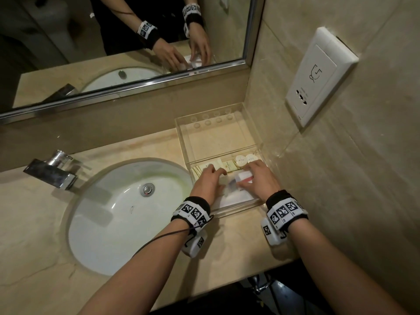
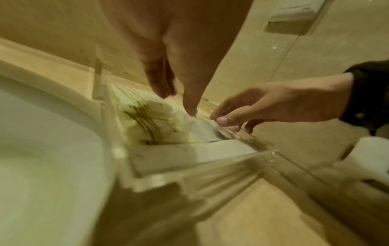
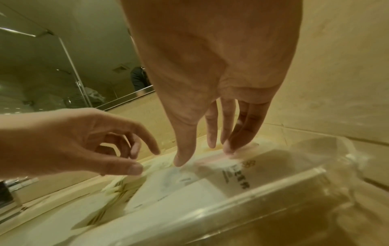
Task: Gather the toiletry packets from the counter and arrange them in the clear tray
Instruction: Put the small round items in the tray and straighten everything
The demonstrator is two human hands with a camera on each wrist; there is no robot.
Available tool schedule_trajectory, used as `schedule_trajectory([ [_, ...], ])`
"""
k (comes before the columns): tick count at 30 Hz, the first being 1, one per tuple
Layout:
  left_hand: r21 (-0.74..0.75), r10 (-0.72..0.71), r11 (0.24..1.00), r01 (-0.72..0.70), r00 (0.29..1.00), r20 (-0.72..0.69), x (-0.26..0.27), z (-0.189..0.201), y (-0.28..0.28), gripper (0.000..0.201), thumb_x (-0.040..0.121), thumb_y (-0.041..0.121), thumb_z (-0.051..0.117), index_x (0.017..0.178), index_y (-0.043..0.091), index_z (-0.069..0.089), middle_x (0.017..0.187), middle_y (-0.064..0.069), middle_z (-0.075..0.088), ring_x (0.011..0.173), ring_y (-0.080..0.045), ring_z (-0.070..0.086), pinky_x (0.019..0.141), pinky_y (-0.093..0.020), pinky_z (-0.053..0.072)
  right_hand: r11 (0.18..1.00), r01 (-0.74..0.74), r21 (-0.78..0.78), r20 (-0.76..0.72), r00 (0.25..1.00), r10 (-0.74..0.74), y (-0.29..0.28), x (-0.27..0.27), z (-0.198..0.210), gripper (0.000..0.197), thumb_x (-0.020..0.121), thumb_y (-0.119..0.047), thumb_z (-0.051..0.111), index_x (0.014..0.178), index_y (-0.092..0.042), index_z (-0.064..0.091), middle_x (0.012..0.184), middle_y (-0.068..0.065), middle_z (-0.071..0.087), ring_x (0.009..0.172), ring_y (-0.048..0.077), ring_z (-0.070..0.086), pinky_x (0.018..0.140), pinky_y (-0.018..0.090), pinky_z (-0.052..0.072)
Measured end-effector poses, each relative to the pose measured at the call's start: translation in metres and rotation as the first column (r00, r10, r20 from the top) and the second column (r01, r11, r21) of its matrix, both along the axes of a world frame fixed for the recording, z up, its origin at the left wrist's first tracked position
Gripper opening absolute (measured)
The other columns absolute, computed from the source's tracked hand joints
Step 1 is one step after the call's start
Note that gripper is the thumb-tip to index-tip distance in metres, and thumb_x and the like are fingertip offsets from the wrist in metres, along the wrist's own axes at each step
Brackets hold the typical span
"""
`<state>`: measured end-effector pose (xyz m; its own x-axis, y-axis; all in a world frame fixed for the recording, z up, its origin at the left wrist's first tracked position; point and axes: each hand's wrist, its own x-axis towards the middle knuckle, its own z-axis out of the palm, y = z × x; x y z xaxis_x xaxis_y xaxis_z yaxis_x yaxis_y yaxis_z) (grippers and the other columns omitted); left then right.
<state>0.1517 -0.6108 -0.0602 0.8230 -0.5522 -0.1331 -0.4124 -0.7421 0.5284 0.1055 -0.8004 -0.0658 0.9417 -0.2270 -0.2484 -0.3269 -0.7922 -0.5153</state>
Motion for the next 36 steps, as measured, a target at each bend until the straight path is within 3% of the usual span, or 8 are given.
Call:
schedule_trajectory([
  [5, 0.155, -0.056, 0.988, 0.027, 0.981, 0.187, 0.02, -0.003, 0.02, 0.059, 0.076, -0.003, 0.07, 0.127, 0.023, 0.054, 0.126, -0.004, 0.049, 0.113, -0.024, 0.045, 0.084, -0.035, 0.052, 1.0, -0.028, 0.002, 0.027, 0.999, 0.028, 0.002, 0.0, 0.003, 0.046, 0.077, -0.031, 0.08, 0.117, -0.017, 0.063, 0.121, -0.001, 0.058, 0.08, 0.015, 0.064, 0.08, 0.038, 0.055],
  [8, 0.204, -0.094, 0.977, 0.059, 0.981, 0.167, 0.026, -0.005, 0.022, 0.057, 0.08, 0.0, 0.068, 0.13, 0.025, 0.055, 0.129, -0.001, 0.051, 0.117, -0.023, 0.044, 0.089, -0.033, 0.05, 0.999, -0.034, 0.001, 0.023, 0.999, 0.033, 0.004, -0.001, 0.002, 0.042, 0.078, -0.03, 0.079, 0.115, -0.017, 0.063, 0.12, -0.001, 0.059, 0.076, 0.012, 0.062, 0.078, 0.034, 0.055],
  [15, 0.138, -0.065, 0.989, 0.051, 0.993, 0.094, 0.029, -0.002, 0.023, 0.051, 0.082, 0.008, 0.068, 0.129, 0.026, 0.057, 0.129, -0.001, 0.052, 0.12, -0.023, 0.043, 0.095, -0.035, 0.047, 0.997, -0.022, 0.07, 0.062, 0.998, 0.017, 0.003, -0.005, 0.005, 0.042, 0.079, -0.028, 0.079, 0.116, -0.017, 0.063, 0.121, -0.002, 0.06, 0.075, 0.009, 0.063, 0.078, 0.035, 0.057],
  [20, -0.119, 0.146, 0.982, -0.144, 0.989, 0.008, 0.023, 0.008, 0.04, 0.031, 0.078, 0.017, 0.074, 0.107, 0.019, 0.063, 0.109, -0.003, 0.054, 0.1, -0.019, 0.052, 0.09, -0.031, 0.047, 0.993, 0.068, 0.098, 0.156, 0.984, -0.083, -0.004, -0.016, 0.012, 0.034, 0.083, -0.024, 0.074, 0.115, -0.018, 0.063, 0.117, -0.003, 0.061, 0.082, 0.012, 0.065, 0.075, 0.031, 0.056],
  [24, -0.199, 0.314, 0.923, -0.328, 0.944, -0.102, 0.018, 0.01, 0.048, 0.019, 0.078, 0.017, 0.075, 0.091, 0.017, 0.061, 0.096, -0.006, 0.056, 0.08, -0.015, 0.053, 0.074, -0.026, 0.046, 0.994, 0.102, 0.038, 0.195, 0.975, -0.107, -0.005, -0.006, 0.012, 0.031, 0.088, -0.018, 0.069, 0.118, -0.016, 0.063, 0.121, 0.001, 0.062, 0.097, 0.019, 0.063, 0.085, 0.033, 0.054],
  [28, -0.219, 0.348, 0.899, -0.378, 0.923, -0.163, 0.009, 0.007, 0.048, 0.017, 0.078, 0.016, 0.075, 0.088, 0.015, 0.061, 0.095, -0.009, 0.059, 0.077, -0.016, 0.054, 0.07, -0.024, 0.043, 0.971, 0.211, 0.112, 0.151, 0.962, -0.227, 0.002, 0.027, 0.009, 0.037, 0.083, -0.023, 0.075, 0.117, -0.015, 0.063, 0.121, 0.001, 0.06, 0.1, 0.019, 0.063, 0.089, 0.037, 0.057],
  [34, -0.229, 0.369, 0.889, -0.396, 0.917, -0.152, 0.001, 0.005, 0.053, 0.016, 0.08, 0.018, 0.074, 0.09, 0.016, 0.062, 0.094, -0.004, 0.057, 0.073, -0.009, 0.051, 0.065, -0.013, 0.038, 0.971, 0.209, 0.116, 0.116, 0.968, -0.222, 0.003, 0.042, -0.008, 0.033, 0.079, -0.016, 0.079, 0.109, -0.013, 0.065, 0.117, 0.002, 0.059, 0.098, 0.022, 0.064, 0.082, 0.031, 0.057],
  [36, -0.233, 0.375, 0.886, -0.402, 0.915, -0.151, 0.0, 0.004, 0.057, 0.016, 0.08, 0.018, 0.074, 0.09, 0.015, 0.062, 0.094, -0.004, 0.057, 0.073, -0.007, 0.051, 0.064, -0.011, 0.038, 0.971, 0.196, 0.133, 0.132, 0.968, -0.214, 0.002, 0.041, -0.012, 0.033, 0.08, -0.015, 0.078, 0.11, -0.013, 0.065, 0.117, 0.001, 0.059, 0.099, 0.021, 0.064, 0.088, 0.035, 0.057],
])
